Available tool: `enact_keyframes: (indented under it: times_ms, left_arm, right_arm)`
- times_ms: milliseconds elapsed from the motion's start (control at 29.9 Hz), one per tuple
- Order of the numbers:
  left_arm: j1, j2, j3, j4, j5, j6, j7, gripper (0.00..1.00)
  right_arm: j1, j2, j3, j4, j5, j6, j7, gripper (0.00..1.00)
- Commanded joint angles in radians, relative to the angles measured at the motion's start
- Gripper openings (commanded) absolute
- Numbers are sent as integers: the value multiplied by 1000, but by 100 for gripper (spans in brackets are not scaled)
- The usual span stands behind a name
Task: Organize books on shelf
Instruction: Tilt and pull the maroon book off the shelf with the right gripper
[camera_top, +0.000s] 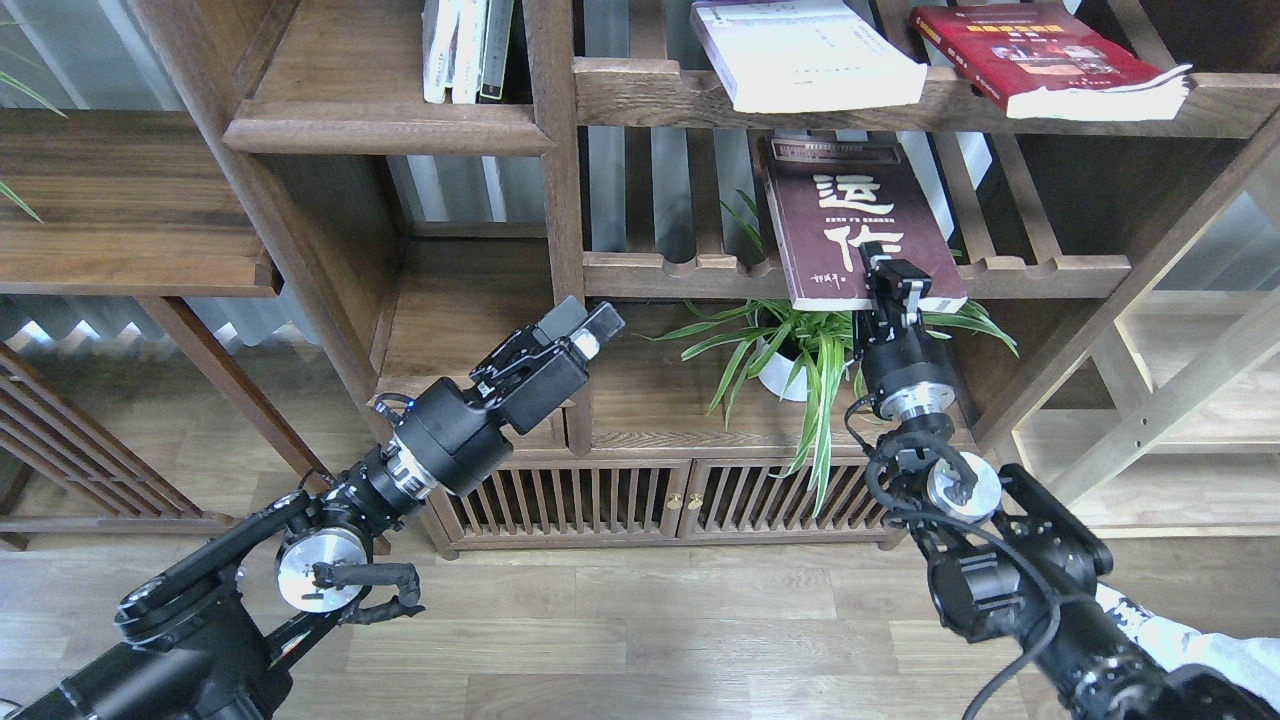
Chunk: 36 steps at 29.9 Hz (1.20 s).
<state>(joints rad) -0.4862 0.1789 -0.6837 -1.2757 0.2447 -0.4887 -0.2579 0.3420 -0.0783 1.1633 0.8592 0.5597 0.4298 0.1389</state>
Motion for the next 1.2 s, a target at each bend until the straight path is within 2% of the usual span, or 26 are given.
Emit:
enact_keyframes:
  times_ms: [0, 468, 802, 1170]
  left_arm:
    - [0, 1, -5, 24, -1, 0, -1, 100]
    - [-3, 1, -5, 108, -82, 0, 0, 100]
    - [6, 2, 9, 187, -120, 0, 0, 100]
    - [8, 4, 12, 190, -120, 0, 2, 100]
  right_arm:
    - [-47, 0, -2, 49, 0, 59, -2, 4]
    - [-170, -18, -100, 165, -29, 59, -12, 4]
    - [-254, -34, -102, 274, -49, 59, -12, 4]
    - [-304, -23, -132, 340, -99, 59, -12, 4]
